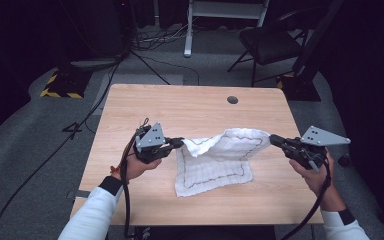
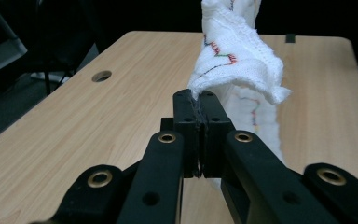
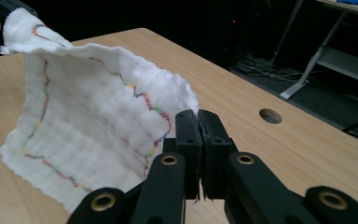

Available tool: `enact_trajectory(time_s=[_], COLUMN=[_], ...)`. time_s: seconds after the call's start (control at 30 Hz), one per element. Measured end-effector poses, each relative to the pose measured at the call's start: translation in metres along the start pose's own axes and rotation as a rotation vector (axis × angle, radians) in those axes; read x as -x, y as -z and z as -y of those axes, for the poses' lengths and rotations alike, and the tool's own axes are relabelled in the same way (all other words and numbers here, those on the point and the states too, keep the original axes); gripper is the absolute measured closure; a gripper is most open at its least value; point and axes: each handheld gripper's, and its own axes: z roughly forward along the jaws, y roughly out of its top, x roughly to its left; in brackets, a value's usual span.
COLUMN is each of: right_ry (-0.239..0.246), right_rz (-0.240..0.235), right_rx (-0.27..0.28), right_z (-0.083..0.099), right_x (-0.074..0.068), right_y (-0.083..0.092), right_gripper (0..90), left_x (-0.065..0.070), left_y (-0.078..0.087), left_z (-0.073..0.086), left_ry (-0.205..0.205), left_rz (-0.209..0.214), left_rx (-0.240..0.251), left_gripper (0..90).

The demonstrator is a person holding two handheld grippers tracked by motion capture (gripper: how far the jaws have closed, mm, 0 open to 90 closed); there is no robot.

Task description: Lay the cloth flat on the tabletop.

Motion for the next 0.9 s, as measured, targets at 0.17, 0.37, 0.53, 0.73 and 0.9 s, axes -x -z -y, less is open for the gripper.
enact_trajectory(time_s=[0.17,0.37,0.53,0.73,0.9], right_ry=[0.038,0.065,0.045,0.001,-0.055], right_rz=[0.002,-0.008,0.016,0.069,0.085], right_rx=[0.017,0.036,0.014,-0.084,-0.173], right_z=[-0.007,-0.016,-0.021,-0.013,-0.002], right_x=[-0.018,-0.03,-0.017,0.023,0.06], right_y=[0.034,0.052,0.034,-0.032,-0.1], right_gripper=[87.6,87.8,87.7,87.7,87.5], left_x=[0.019,0.023,-0.005,-0.061,-0.1], left_y=[0.02,0.02,-0.005,-0.057,-0.091], left_z=[-0.012,-0.018,-0.009,0.022,0.046], left_ry=[-0.031,-0.032,0.041,0.19,0.322], left_rz=[0.035,0.048,0.017,-0.059,-0.181], left_rx=[0.02,0.023,0.003,-0.097,-0.168], left_gripper=[87.6,87.4,87.1,85.9,77.1])
